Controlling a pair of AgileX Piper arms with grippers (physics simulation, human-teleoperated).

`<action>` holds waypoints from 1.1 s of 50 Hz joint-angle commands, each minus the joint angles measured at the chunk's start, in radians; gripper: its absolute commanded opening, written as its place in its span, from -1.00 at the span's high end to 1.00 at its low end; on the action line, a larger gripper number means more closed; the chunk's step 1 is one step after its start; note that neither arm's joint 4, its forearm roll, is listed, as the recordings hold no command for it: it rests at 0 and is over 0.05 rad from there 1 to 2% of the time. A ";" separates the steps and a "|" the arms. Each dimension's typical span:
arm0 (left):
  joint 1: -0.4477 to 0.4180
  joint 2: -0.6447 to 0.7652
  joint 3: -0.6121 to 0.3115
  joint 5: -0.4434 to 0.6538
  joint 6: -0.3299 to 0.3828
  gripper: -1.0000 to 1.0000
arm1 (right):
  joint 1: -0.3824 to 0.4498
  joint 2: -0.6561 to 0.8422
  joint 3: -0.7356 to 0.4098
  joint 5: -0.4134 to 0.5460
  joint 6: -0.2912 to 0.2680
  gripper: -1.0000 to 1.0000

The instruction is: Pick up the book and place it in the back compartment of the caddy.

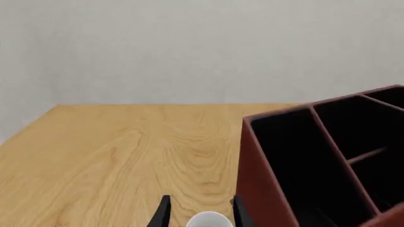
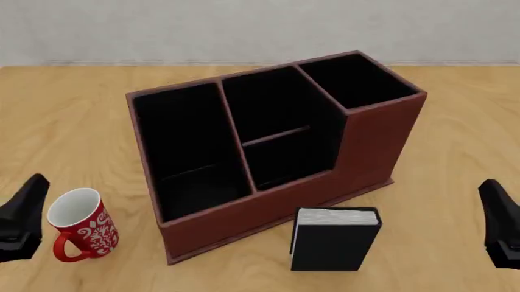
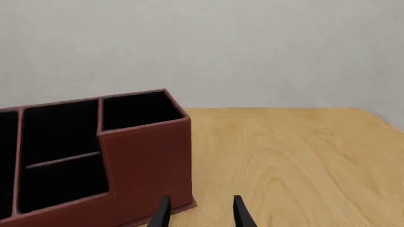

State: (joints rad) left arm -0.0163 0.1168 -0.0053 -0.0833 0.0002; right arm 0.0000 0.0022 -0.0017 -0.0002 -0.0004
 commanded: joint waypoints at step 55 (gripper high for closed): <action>-0.732 0.383 -0.566 0.074 -0.030 -1.00 | -0.031 -0.002 -0.005 0.017 0.012 -1.00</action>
State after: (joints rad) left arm -0.5914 0.3563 -0.5136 0.0560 -0.0421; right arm -0.0307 0.0004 -0.0078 0.0128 0.0042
